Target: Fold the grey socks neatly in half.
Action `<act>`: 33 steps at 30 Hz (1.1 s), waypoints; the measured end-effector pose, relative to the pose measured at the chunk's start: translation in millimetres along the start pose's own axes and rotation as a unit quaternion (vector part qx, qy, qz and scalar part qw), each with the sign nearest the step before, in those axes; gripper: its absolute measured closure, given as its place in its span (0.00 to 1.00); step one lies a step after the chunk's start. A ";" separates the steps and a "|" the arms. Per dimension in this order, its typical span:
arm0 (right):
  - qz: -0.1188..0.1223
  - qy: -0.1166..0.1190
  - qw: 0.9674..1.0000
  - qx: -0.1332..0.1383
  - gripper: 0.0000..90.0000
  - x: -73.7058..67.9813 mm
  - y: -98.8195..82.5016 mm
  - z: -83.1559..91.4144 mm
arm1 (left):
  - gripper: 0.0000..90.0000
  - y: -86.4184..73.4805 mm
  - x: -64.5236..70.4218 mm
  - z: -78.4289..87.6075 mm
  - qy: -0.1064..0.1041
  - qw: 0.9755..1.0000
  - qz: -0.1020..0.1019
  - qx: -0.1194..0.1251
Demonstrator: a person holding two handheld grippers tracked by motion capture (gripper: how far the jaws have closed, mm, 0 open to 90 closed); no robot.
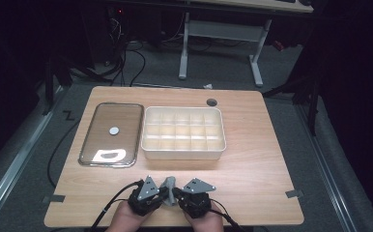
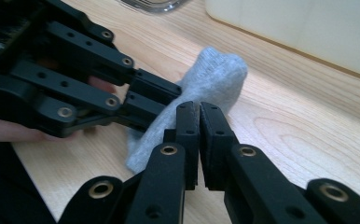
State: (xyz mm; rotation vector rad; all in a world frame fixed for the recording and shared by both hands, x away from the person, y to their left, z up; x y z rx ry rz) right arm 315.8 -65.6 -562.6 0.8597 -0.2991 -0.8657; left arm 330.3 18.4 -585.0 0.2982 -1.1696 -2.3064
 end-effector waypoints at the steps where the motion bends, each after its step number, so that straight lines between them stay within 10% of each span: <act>1: 0.000 0.000 1.000 0.000 0.97 0.0 0.0 0.0 | 0.87 0.0 0.1 0.0 0.002 1.000 -0.002 0.000; 11: -0.008 -0.013 1.000 -0.004 0.97 8.7 -6.0 0.0 | 0.85 15.4 -19.9 29.3 -0.005 0.997 0.053 0.056; 16: -0.011 -0.012 1.000 -0.004 0.97 8.8 -8.7 -0.9 | 0.93 -5.8 -44.1 29.2 0.027 0.997 0.069 -0.010; 33: 0.004 -0.013 1.000 -0.007 0.97 5.9 -0.3 5.6 | 0.95 0.2 1.7 4.9 -0.015 0.999 0.031 -0.029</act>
Point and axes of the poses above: each handheld gripper's, and its own axes: z roughly backward along the jaws, y roughly out of its top, x roughly to its right, the point moved 9 cm from there along -z, roughly forward along the jaws, and after that the axes turned 1 degree about -x, right-handed, at the moved point
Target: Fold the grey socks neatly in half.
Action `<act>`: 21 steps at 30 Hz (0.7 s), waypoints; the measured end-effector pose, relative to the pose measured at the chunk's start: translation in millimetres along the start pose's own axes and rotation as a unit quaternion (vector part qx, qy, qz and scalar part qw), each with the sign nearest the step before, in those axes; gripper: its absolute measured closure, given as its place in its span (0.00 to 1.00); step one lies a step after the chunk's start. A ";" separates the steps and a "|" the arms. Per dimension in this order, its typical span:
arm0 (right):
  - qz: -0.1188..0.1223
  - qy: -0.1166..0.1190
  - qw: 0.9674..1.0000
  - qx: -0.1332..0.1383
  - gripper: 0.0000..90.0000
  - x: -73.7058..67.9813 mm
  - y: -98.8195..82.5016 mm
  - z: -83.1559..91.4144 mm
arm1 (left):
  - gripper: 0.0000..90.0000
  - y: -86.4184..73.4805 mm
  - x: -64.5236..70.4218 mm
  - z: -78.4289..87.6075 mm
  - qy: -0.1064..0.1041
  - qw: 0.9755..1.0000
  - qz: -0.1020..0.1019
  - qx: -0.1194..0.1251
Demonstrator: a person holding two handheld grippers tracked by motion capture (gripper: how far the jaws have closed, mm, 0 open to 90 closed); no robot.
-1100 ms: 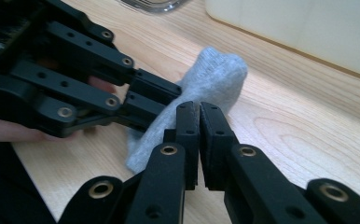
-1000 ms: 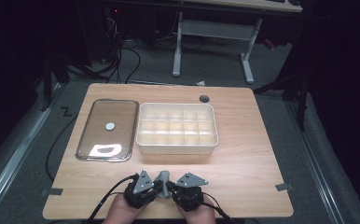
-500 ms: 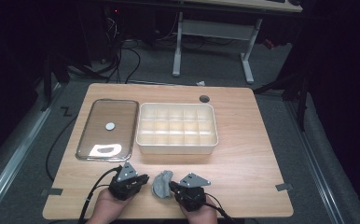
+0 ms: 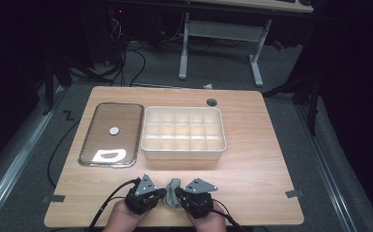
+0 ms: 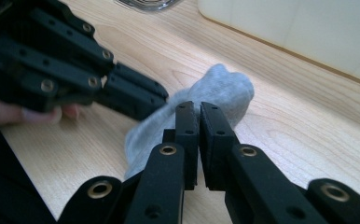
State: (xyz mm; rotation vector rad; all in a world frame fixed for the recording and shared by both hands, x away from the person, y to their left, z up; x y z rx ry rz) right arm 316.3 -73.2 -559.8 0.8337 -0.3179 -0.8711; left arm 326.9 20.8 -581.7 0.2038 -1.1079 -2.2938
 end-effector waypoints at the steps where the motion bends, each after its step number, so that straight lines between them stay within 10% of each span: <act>1: 0.000 -0.002 1.000 -0.001 0.97 1.4 0.4 -0.2 | 0.96 3.4 4.8 -5.0 -0.003 1.000 -0.005 0.001; 10: -0.003 -0.019 1.000 -0.009 0.97 14.5 -4.4 3.9 | 1.00 11.6 18.2 -16.0 -0.030 0.999 -0.018 0.004; 21: 0.017 -0.015 1.000 -0.017 1.00 8.1 -15.8 -7.3 | 0.93 6.3 4.2 0.7 -0.018 1.000 -0.006 0.020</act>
Point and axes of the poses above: each handheld gripper's, and its own axes: z roughly backward along the jaws, y roughly out of its top, x roughly to its right, the point moved 9 cm from there along -z, roughly forward along the jaws, and after that the axes turned 1 degree about -x, right-handed, at the moved point
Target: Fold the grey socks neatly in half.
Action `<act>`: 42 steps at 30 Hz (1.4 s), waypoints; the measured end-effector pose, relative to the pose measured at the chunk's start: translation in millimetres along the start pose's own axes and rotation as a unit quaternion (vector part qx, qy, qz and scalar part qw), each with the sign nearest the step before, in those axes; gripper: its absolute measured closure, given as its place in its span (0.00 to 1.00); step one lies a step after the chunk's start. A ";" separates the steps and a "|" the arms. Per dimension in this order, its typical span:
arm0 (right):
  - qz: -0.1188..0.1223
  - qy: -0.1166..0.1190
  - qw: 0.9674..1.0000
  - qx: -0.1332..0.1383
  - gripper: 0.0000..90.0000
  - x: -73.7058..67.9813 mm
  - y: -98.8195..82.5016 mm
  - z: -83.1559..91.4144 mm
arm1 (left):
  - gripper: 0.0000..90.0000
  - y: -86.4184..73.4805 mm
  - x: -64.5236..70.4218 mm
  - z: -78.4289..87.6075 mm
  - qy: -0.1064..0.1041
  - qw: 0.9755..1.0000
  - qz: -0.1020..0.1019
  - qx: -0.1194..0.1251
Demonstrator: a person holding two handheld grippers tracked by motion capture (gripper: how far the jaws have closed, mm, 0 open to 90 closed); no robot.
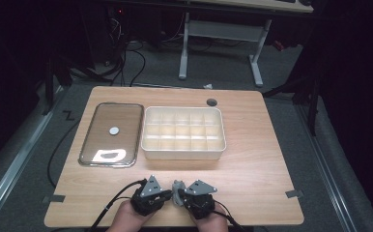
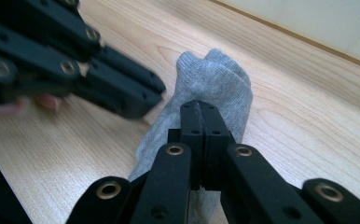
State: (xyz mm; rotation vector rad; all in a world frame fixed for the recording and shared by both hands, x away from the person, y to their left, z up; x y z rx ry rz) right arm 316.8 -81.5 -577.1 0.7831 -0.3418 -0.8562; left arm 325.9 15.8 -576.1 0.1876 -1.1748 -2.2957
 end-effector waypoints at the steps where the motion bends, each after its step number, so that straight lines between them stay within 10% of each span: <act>1: 0.000 0.000 1.000 0.000 1.00 0.0 0.0 0.0 | 0.92 0.0 0.0 0.0 0.000 1.000 0.000 0.000; 13: 0.006 0.005 1.000 0.012 1.00 -2.1 -0.4 -2.4 | 1.00 38.4 0.6 15.2 -0.004 0.997 0.014 0.079; 22: 0.014 0.013 0.999 0.025 1.00 -2.6 -1.8 -2.7 | 0.99 54.6 8.8 -10.9 -0.024 0.998 0.027 0.060; 27: 0.019 0.021 0.999 0.033 1.00 -1.8 -2.7 -2.4 | 1.00 34.0 -5.0 -25.1 0.009 0.999 0.041 0.020; 35: 0.017 0.036 0.998 0.057 0.99 -5.5 -1.4 17.8 | 1.00 19.8 -11.0 -29.8 0.032 0.998 0.036 0.027; 36: 0.026 0.053 0.997 0.051 1.00 -13.7 -4.1 20.7 | 1.00 10.6 -11.6 -37.1 0.031 0.998 0.042 -0.021; 40: 0.030 0.048 0.998 0.032 1.00 -19.1 -16.1 13.8 | 1.00 12.1 -6.6 -38.2 0.051 0.999 0.004 -0.019; 42: 0.032 0.044 0.998 0.031 1.00 -18.7 -15.9 13.3 | 0.99 12.9 -8.6 -36.2 0.045 0.999 0.017 -0.011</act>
Point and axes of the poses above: each handheld gripper's, and its own axes: z roughly backward along the jaws, y roughly out of its top, x roughly to its right, the point moved 9 cm from there along -z, roughly forward along the jaws, and after that the axes turned 1 degree about -x, right-handed, at the moved point
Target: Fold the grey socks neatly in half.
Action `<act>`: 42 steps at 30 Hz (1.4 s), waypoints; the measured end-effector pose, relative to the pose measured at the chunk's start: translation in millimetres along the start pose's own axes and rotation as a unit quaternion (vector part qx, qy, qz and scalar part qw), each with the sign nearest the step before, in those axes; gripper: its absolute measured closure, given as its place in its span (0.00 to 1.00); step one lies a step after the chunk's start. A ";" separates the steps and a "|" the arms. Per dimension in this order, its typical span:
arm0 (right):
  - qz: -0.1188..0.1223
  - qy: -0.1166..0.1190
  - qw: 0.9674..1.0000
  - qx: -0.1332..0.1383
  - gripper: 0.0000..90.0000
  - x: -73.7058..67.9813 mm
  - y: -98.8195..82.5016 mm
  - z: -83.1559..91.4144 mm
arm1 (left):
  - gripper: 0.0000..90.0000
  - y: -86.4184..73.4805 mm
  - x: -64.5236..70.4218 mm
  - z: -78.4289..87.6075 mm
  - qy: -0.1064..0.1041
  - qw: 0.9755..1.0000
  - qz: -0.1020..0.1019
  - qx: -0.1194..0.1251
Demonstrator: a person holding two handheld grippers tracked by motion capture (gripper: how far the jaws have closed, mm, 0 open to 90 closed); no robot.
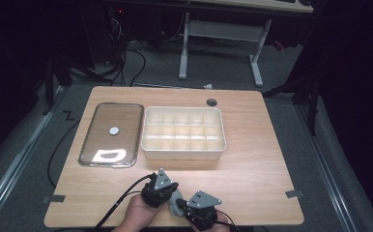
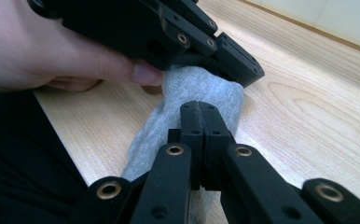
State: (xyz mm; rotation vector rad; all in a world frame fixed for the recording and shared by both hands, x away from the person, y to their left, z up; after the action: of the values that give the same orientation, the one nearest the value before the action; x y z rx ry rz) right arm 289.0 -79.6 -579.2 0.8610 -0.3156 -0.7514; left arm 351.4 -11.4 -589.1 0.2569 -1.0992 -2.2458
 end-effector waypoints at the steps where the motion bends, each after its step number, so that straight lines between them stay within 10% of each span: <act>1: 0.000 0.000 1.000 0.000 1.00 0.0 0.0 0.0 | 0.98 0.0 0.0 0.0 0.000 1.000 0.000 0.000; 6: 0.012 -0.016 1.000 -0.002 1.00 2.5 0.5 -2.9 | 0.97 15.9 -11.1 26.4 0.005 0.999 0.019 0.046; 11: 0.013 -0.033 0.999 -0.007 1.00 11.4 4.3 -10.6 | 0.97 27.8 8.4 48.4 -0.016 0.997 0.008 0.075; 18: 0.019 -0.049 0.999 -0.005 1.00 12.5 4.7 -8.5 | 0.97 5.8 16.3 35.9 -0.023 0.999 0.007 0.044; 22: 0.001 -0.014 0.999 0.053 1.00 1.8 16.8 23.8 | 0.97 -2.6 13.4 34.3 -0.020 0.999 0.007 0.040; 36: 0.016 0.007 1.000 0.008 1.00 -14.3 -5.8 3.2 | 1.00 -9.4 10.6 29.1 -0.008 0.999 -0.007 0.045; 42: 0.032 -0.008 0.999 0.006 1.00 -9.4 -1.2 -2.8 | 1.00 -6.0 -4.7 11.0 0.010 1.000 -0.008 0.010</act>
State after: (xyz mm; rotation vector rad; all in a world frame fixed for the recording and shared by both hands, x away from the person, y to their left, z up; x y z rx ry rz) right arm 283.4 -71.9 -581.5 0.8531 -0.3613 -0.6972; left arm 347.8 1.4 -587.1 0.2972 -1.1129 -2.2425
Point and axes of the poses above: each handheld gripper's, and its own axes: z roughly backward along the jaws, y roughly out of its top, x roughly to its right, the point moved 9 cm from there along -z, roughly forward along the jaws, and after that the axes turned 1 degree about -x, right-handed, at the moved point
